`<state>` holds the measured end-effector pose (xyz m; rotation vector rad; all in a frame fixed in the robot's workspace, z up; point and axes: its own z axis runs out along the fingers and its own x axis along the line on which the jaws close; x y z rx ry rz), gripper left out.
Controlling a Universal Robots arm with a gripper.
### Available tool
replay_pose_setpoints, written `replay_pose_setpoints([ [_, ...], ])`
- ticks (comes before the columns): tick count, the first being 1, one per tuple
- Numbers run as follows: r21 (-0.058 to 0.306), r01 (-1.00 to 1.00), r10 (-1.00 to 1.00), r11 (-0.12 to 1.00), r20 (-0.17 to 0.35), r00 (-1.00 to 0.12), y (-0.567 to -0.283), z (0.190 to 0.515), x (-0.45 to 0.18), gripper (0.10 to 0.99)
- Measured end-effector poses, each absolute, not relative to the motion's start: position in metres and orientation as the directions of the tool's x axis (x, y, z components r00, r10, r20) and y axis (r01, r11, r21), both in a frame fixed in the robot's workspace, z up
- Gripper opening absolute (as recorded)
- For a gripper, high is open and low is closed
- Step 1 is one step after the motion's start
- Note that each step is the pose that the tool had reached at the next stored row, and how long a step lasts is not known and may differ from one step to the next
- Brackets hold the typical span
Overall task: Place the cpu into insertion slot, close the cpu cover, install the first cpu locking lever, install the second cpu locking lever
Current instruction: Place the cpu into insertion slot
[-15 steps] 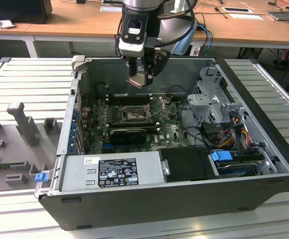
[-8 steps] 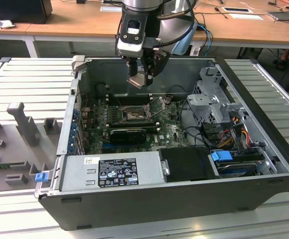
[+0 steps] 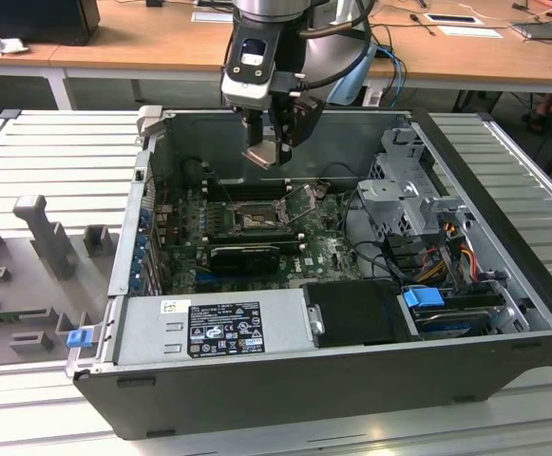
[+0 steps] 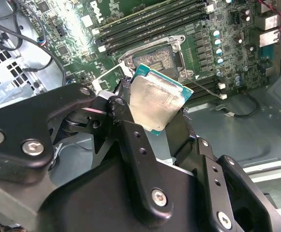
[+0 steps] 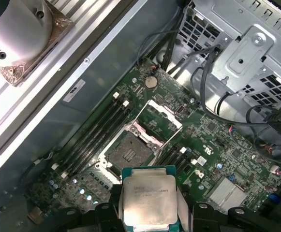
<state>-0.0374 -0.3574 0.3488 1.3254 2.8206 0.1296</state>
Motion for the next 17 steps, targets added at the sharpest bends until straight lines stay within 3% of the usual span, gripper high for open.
replay_pose_setpoints([
  [17,0.085,0.809,0.811,0.582,0.015,-0.585,-0.3574,0.3477,-0.0374,0.533],
])
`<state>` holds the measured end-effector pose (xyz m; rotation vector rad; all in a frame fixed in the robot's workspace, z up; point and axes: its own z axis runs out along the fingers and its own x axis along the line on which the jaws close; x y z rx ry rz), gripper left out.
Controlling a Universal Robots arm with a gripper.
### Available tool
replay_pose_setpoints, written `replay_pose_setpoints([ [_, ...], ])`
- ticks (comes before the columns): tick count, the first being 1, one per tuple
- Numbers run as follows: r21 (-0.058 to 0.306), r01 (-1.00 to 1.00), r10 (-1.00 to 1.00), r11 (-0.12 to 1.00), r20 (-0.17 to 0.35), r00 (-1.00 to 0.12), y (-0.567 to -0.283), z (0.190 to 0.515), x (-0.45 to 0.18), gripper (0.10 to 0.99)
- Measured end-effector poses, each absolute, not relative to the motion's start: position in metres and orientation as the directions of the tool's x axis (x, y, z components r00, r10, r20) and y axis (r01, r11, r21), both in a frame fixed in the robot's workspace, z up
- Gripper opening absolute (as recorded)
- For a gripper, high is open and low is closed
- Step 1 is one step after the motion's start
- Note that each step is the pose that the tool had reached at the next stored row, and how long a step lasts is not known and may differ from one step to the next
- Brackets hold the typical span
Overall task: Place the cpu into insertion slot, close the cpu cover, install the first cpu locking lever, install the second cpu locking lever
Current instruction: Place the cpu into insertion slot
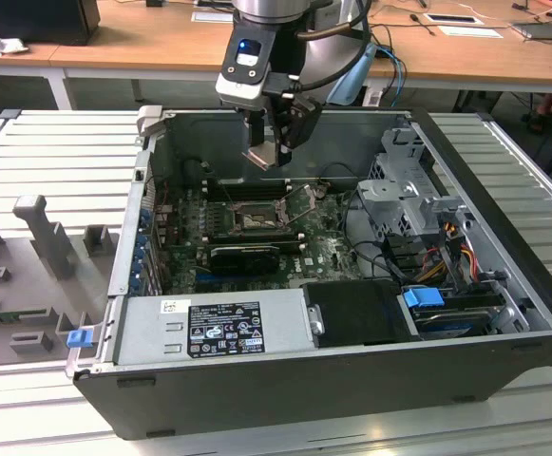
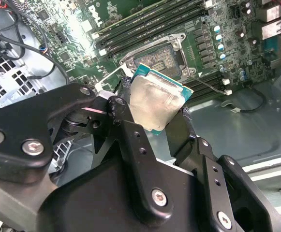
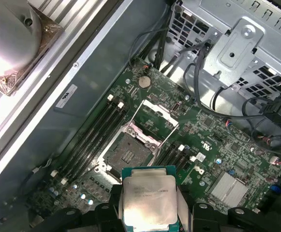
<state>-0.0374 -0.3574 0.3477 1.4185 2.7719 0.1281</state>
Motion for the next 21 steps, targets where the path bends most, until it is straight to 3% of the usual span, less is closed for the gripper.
replay_pose_setpoints([
  [21,0.085,0.854,0.857,0.513,0.015,-0.516,-0.3575,0.3461,-0.0374,0.533],
])
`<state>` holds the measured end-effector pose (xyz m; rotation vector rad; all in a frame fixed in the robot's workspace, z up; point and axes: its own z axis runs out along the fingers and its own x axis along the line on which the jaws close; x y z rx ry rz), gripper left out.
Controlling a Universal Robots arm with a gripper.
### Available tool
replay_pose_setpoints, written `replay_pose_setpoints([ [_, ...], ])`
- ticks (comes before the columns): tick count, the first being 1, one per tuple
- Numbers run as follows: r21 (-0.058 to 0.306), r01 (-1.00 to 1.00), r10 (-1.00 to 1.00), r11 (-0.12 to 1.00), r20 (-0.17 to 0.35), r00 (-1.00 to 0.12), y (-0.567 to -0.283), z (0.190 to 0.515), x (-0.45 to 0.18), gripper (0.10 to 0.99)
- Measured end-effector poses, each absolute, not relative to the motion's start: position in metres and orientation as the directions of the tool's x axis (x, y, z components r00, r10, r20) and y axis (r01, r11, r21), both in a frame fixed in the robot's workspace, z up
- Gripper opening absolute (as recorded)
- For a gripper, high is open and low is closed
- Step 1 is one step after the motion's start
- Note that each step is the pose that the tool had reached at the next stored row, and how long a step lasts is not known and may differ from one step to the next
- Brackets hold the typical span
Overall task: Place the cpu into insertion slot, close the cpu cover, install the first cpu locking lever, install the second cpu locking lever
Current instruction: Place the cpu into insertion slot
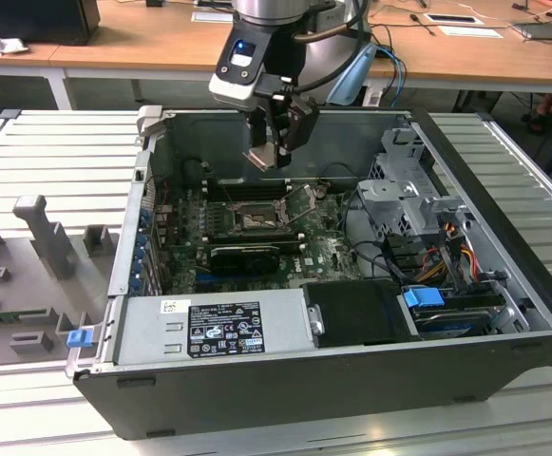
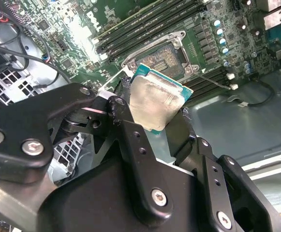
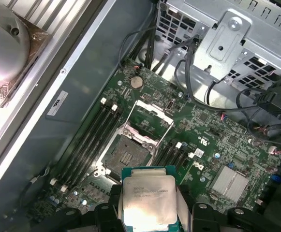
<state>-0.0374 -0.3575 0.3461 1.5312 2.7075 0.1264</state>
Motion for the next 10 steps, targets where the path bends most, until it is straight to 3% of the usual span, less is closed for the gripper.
replay_pose_setpoints([
  [10,0.085,0.868,0.870,0.490,0.015,-0.493,-0.3574,0.3460,-0.0374,0.533],
])
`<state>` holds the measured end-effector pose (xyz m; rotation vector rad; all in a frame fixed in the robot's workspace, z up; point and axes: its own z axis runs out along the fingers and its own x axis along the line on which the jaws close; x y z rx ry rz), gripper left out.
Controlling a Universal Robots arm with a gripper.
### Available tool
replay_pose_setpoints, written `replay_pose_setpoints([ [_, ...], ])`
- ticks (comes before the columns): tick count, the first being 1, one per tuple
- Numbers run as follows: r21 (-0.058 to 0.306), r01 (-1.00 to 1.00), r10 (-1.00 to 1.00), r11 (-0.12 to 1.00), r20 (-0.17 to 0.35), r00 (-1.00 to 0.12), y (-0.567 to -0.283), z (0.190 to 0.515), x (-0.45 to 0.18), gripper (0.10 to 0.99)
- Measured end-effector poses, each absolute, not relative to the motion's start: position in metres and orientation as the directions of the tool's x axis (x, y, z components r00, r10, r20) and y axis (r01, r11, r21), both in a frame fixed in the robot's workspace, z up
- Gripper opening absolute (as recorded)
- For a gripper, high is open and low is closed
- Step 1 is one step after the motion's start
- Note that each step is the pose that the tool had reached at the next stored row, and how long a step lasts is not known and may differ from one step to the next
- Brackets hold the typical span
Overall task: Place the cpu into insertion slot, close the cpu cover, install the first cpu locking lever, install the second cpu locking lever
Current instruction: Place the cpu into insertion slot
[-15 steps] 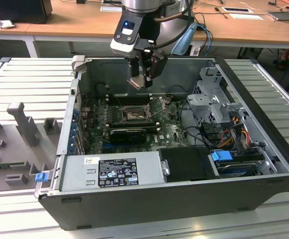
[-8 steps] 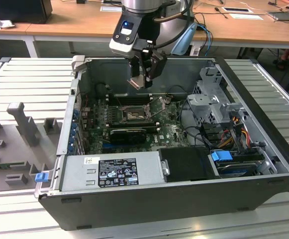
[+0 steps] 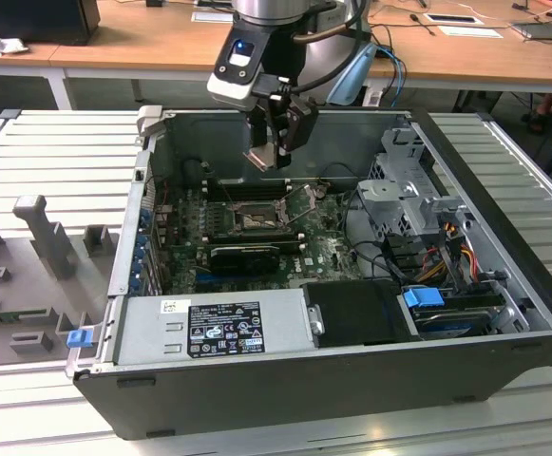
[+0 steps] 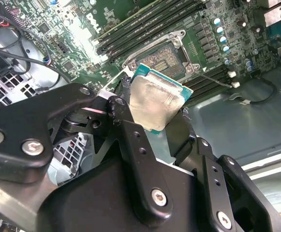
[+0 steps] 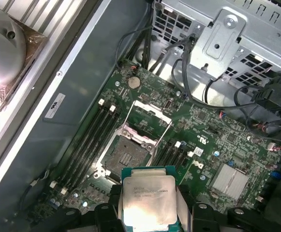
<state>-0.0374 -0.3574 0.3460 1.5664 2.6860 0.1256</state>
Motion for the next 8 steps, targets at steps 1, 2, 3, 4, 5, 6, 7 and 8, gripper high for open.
replay_pose_setpoints([
  [1,0.085,0.869,0.872,0.487,0.015,-0.490,-0.3574,0.3460,-0.0374,0.533],
  [2,0.085,0.871,0.873,0.485,0.015,-0.487,-0.3574,0.3459,-0.0374,0.533],
  [3,0.085,0.872,0.874,0.482,0.015,-0.485,-0.3574,0.3459,-0.0374,0.533],
  [4,0.085,0.874,0.877,0.478,0.015,-0.481,-0.3574,0.3458,-0.0374,0.533],
  [5,0.085,0.876,0.879,0.475,0.015,-0.477,-0.3574,0.3457,-0.0374,0.533],
  [6,0.085,0.877,0.880,0.472,0.015,-0.475,-0.3574,0.3457,-0.0374,0.533],
  [7,0.085,0.880,0.882,0.468,0.015,-0.471,-0.3574,0.3456,-0.0374,0.533],
  [8,0.085,0.882,0.885,0.463,0.015,-0.466,-0.3574,0.3455,-0.0374,0.533],
])
